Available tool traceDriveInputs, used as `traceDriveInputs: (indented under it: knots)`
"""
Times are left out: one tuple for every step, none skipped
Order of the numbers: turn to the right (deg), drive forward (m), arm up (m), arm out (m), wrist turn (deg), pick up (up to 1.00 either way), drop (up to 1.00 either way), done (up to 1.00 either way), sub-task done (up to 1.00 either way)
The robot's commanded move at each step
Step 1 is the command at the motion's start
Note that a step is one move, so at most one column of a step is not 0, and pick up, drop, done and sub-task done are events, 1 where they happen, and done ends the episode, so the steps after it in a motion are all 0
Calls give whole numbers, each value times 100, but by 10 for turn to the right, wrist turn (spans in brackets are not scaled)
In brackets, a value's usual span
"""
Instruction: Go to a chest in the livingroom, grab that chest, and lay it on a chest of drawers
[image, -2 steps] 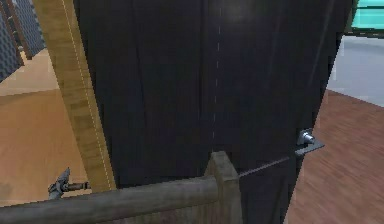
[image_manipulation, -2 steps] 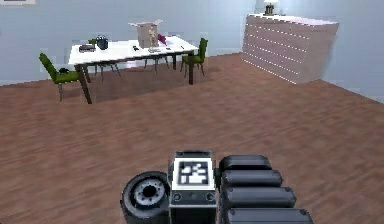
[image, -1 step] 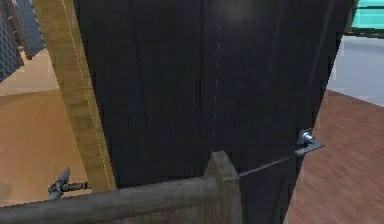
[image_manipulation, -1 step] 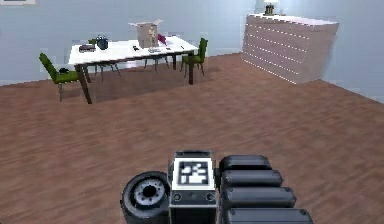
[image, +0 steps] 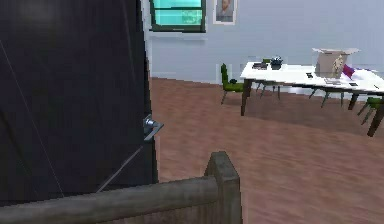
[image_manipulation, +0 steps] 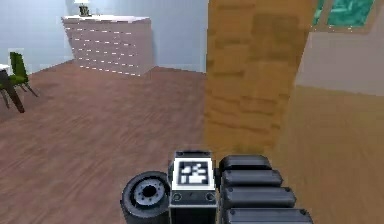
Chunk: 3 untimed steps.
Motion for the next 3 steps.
traceDriveInputs:
  knots:
    - [150, 0, 0, 0, 0, 0, 0, 0, 0]
    - [30, 0, 0, 0, 0, 0, 0, 0, 0]
    - [0, 20, 0, 0, 0, 0, 0, 0, 0]
